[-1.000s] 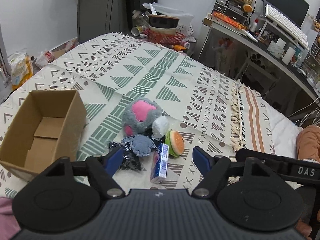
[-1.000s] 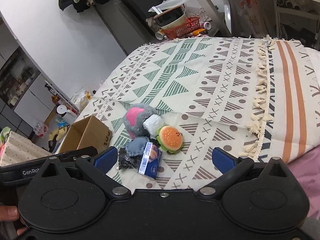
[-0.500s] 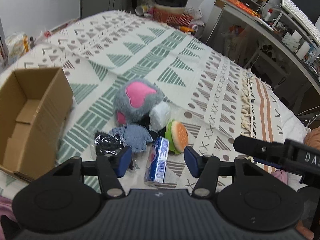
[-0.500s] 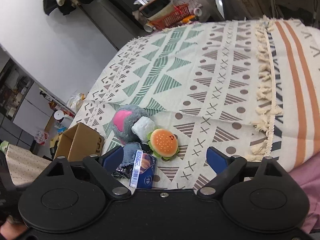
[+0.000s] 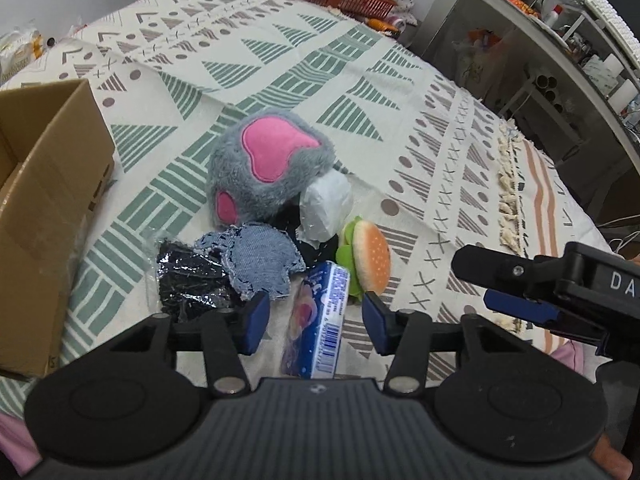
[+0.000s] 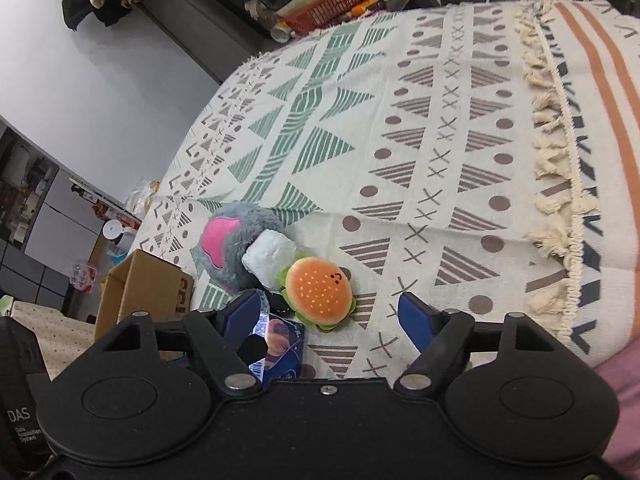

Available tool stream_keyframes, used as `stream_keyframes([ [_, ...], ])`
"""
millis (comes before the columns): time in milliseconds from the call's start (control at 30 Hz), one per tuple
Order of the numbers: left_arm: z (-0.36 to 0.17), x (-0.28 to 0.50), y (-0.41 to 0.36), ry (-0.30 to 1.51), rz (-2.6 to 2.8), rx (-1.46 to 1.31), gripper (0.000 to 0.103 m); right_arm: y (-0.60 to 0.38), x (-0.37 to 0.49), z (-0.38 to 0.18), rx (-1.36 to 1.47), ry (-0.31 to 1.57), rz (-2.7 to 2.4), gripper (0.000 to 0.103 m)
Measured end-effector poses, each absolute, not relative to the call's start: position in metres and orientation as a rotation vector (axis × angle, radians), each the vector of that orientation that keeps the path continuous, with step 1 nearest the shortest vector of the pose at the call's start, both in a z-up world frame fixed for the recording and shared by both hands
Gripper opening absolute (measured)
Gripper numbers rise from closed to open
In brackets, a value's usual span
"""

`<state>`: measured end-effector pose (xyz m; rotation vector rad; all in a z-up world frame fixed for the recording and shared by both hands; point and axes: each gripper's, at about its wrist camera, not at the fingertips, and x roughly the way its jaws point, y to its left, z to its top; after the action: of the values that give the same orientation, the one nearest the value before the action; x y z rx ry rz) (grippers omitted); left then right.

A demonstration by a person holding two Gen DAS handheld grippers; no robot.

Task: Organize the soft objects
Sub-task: 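Grasp the blue-and-white tissue pack with the left tool while the right tool reaches toward the burger plush, then close the right tool on the burger plush while the left tool lifts the tissue pack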

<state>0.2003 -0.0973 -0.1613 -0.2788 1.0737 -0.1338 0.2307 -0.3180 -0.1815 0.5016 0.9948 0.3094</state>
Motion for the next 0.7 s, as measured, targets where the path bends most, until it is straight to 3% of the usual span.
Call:
stream_keyframes([
  [233,-0.18,0.208,-0.094,1.114,-0.139,-0.307,0.039,-0.307,0.247,-0.199,0.499,1.049,0.314,0.069],
  [400,-0.186,0.21,-0.094,1.15,-0.144,-0.309,0.022,-0.301,0.257,-0.21,0.492,1.075,0.312,0.066],
  [700,-0.181,0.208,-0.09,1.128,-0.161,-0.34,0.019,-0.286,0.269,-0.22,0.446,1.09,0.316,0.066],
])
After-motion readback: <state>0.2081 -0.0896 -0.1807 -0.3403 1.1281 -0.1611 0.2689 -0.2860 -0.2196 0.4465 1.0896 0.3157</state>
